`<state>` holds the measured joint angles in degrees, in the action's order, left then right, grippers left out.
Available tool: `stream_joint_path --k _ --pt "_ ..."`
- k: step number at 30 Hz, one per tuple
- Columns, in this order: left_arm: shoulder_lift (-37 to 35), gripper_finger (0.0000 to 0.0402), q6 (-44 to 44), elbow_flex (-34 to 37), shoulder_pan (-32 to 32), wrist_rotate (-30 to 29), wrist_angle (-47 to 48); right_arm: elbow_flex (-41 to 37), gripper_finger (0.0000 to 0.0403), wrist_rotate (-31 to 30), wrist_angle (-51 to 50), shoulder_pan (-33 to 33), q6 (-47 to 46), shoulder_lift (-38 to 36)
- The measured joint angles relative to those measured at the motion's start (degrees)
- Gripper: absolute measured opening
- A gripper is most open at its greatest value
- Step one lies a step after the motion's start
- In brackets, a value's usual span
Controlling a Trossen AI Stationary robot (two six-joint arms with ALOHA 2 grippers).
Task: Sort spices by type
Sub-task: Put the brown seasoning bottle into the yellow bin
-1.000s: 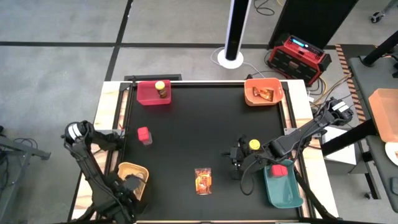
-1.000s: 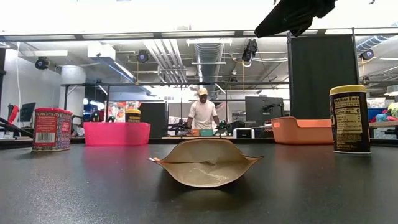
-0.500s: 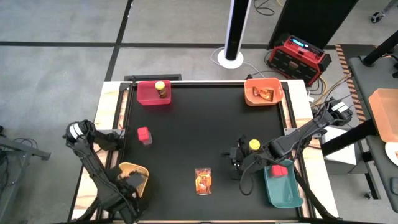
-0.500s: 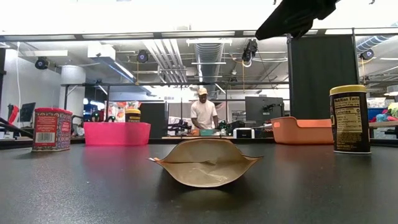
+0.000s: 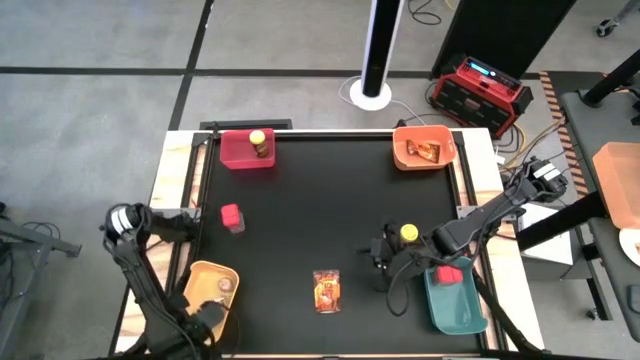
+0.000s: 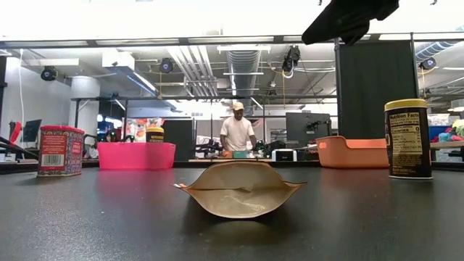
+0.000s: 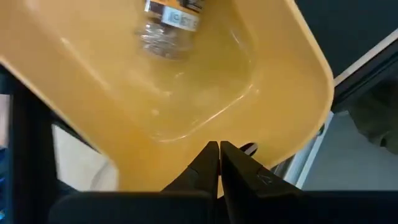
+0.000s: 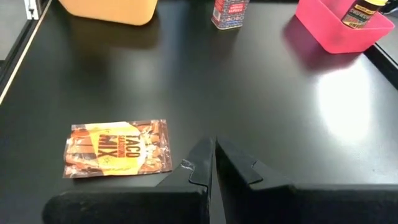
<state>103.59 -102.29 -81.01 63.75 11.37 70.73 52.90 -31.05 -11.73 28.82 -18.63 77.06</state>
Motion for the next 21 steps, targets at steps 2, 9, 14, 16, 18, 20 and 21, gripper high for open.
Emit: stream_joint_path --k 2,9,14,16,18,20,21 --pt "0.96 0.0 0.16 0.0 -0.02 -0.05 -1.16 0.0 0.0013 0.0 0.0 0.29 0.0 0.0" --pt "3.26 0.0 3.39 -0.02 -0.49 -0.39 -5.74 0.0 0.0013 0.02 0.0 0.68 -0.19 -0.02" --pt "3.26 0.0 3.27 -0.68 -0.66 -3.74 -7.73 0.0 0.0013 0.02 0.0 0.7 -0.28 -0.02" --pt "3.26 0.0 3.26 -1.0 -0.67 -5.04 -7.58 0.0 0.0013 0.0 0.0 0.7 -0.28 -0.02" --pt "3.26 0.0 3.25 -1.07 -0.68 -5.84 -7.28 0.0 0.0013 0.0 0.0 0.7 -0.28 -0.02" --pt "3.26 0.0 3.29 -1.07 -0.72 -6.27 -6.59 0.0 0.0013 0.0 0.02 0.7 -0.29 -0.02" --pt "3.26 0.0 3.39 -1.05 -0.76 -6.69 -6.13 0.0 0.0013 0.0 0.0 0.7 -0.28 -0.02"
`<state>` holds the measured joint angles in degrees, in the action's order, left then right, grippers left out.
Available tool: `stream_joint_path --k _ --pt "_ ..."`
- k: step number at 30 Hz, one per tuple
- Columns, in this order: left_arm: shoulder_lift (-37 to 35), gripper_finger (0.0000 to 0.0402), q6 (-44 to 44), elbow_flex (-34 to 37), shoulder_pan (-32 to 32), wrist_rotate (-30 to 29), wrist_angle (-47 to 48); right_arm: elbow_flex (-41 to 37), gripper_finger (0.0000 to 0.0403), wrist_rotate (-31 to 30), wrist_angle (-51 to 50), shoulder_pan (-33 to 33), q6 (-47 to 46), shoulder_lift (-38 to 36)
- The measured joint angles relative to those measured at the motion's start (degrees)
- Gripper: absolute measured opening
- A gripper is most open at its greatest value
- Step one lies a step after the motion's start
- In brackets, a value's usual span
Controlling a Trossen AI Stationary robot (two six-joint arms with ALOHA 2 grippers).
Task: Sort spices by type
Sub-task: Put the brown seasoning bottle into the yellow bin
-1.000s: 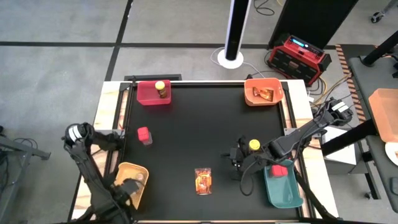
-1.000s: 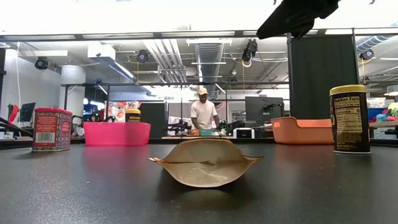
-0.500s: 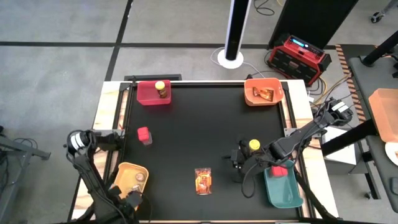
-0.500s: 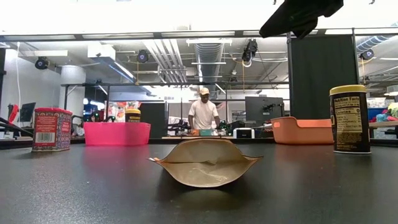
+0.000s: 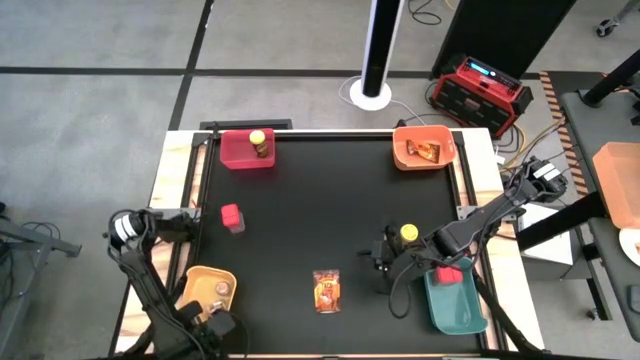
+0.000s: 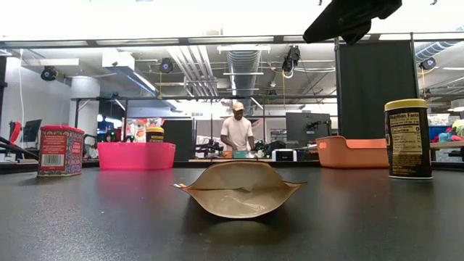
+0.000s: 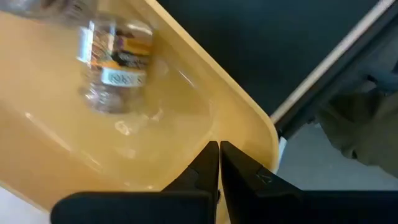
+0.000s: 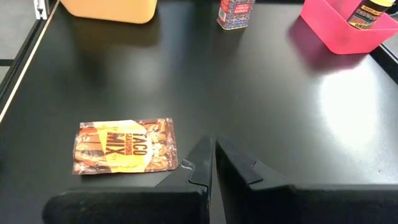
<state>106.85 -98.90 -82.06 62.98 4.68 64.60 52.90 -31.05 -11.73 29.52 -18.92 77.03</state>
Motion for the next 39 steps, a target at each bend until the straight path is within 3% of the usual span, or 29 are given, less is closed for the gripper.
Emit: stream_joint_path --k 13,20,26,34,39 --pt "0.0 0.0 6.85 0.07 -2.72 -3.0 -2.07 -0.04 0.0013 -0.02 -0.01 -0.01 0.0 -0.04" --pt "0.0 0.0 6.96 0.09 -3.28 -8.54 -1.24 -0.07 0.0013 -0.03 -0.07 -0.02 0.02 -0.04" --pt "-0.02 0.0 6.9 0.1 -3.37 -4.8 0.8 -0.09 0.0013 -0.04 -0.07 0.0 0.02 -0.04" --pt "-0.04 0.0 7.04 -4.43 -2.59 2.34 11.28 -0.38 0.0013 -0.11 0.02 -0.02 0.0 -0.07" --pt "-0.15 0.0 6.99 -7.69 -1.48 1.38 16.42 -0.89 0.0013 -0.31 0.03 -0.02 -0.11 -0.07"
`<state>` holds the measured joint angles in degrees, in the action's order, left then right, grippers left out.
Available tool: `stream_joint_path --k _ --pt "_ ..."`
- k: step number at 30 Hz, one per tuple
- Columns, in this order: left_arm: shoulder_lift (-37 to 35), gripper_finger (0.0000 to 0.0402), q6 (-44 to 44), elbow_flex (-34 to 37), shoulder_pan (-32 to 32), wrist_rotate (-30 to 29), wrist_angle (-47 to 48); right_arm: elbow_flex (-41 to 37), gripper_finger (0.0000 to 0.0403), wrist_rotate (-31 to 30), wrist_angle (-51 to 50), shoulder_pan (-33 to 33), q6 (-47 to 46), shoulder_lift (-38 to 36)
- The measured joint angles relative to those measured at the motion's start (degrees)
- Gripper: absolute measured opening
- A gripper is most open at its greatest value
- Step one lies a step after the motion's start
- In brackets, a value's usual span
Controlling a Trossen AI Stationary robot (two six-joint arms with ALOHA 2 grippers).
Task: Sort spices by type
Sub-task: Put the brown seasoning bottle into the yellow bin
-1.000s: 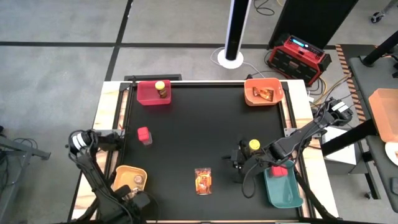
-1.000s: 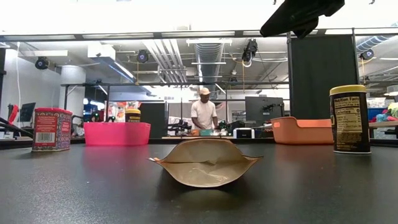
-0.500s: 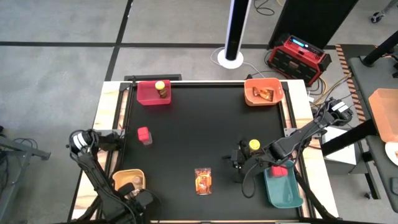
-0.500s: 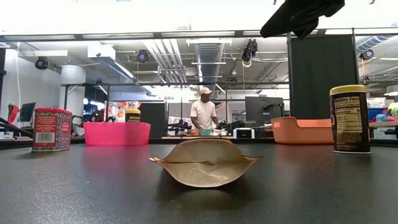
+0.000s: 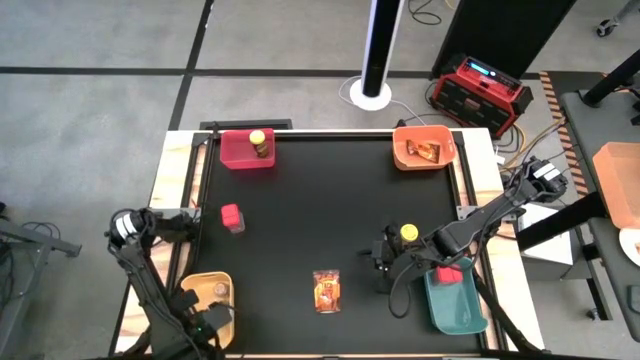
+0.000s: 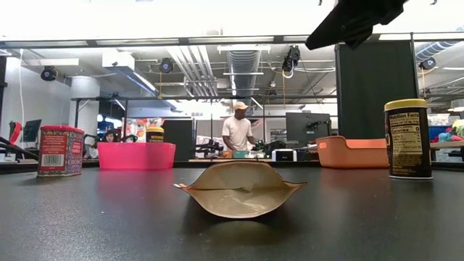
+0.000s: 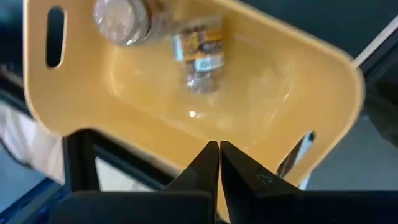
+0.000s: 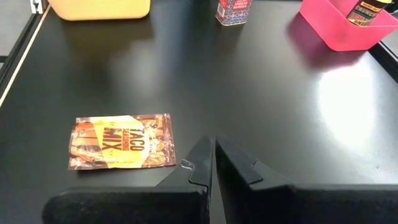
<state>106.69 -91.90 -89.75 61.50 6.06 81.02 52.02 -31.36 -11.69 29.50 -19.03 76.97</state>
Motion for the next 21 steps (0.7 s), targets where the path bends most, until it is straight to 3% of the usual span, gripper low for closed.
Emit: stream_joint_path --k 3,8,12,21 --pt "0.0 0.0 0.47 -0.06 0.5 -3.01 -0.05 -0.59 0.0013 -0.17 0.12 0.0 -0.07 0.0" --pt "0.02 0.0 0.58 0.77 0.23 -1.97 0.07 -0.95 0.0013 -0.21 0.28 0.0 -0.08 0.0" --pt "-1.08 0.0 3.99 3.21 -0.07 -4.41 -2.8 -0.97 0.0013 -0.22 0.49 0.0 -0.08 0.0" --pt "-13.78 0.0 6.91 19.42 -0.48 -10.54 -17.48 -0.97 0.0013 -0.25 1.39 -0.02 0.09 0.0"
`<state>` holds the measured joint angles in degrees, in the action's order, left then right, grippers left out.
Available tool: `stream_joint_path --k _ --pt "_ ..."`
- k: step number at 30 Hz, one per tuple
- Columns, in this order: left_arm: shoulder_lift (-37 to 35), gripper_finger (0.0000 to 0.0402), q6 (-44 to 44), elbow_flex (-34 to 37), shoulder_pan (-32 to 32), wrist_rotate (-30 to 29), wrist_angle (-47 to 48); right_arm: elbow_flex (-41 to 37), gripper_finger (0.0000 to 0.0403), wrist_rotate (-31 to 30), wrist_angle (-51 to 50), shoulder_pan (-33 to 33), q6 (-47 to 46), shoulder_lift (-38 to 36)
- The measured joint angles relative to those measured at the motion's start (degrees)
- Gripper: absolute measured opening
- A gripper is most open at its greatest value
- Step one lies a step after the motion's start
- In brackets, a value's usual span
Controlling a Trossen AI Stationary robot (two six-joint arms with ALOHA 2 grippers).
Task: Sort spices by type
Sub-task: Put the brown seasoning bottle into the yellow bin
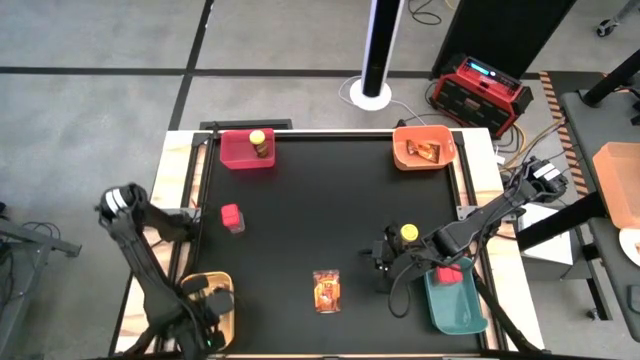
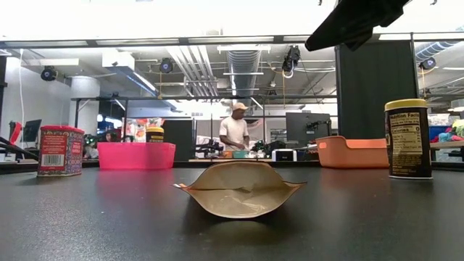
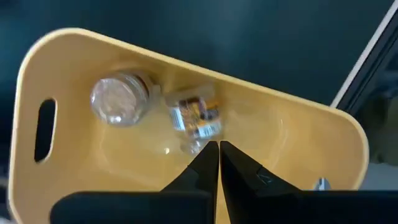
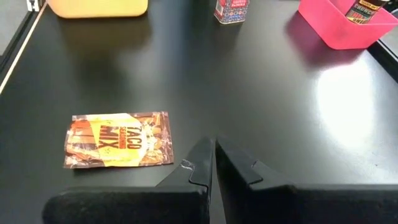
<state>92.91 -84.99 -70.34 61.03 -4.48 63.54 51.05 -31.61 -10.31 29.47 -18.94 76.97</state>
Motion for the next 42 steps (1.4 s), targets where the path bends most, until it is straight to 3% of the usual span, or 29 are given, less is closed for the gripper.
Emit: stream_joint_path --k 5,7,14,22,36,42 --pt "-6.27 0.0 -2.86 8.8 -0.4 -0.53 -19.14 0.0 0.0013 0.02 0.15 0.0 -0.11 -0.01" --pt "-6.94 0.0 -5.71 10.23 -0.41 -0.53 -22.67 0.0 0.0013 0.02 0.2 0.0 -0.13 -0.02" --pt "-6.12 0.0 -16.08 10.37 -0.4 2.26 -17.39 0.0 0.0013 0.02 0.67 -0.13 -0.17 -0.02" --pt "-6.01 0.0006 -16.68 10.37 -0.41 2.49 -15.45 0.0 0.0013 0.04 0.89 -0.13 -1.05 -0.02" --pt "-2.77 0.0156 -16.63 10.39 -0.46 2.51 -11.9 0.0 0.0013 0.04 1.88 -0.13 -0.61 -0.02" --pt "0.79 0.0194 -13.94 10.48 -0.49 2.52 -10.99 -0.01 0.0013 0.04 1.89 -0.13 -0.6 -0.02"
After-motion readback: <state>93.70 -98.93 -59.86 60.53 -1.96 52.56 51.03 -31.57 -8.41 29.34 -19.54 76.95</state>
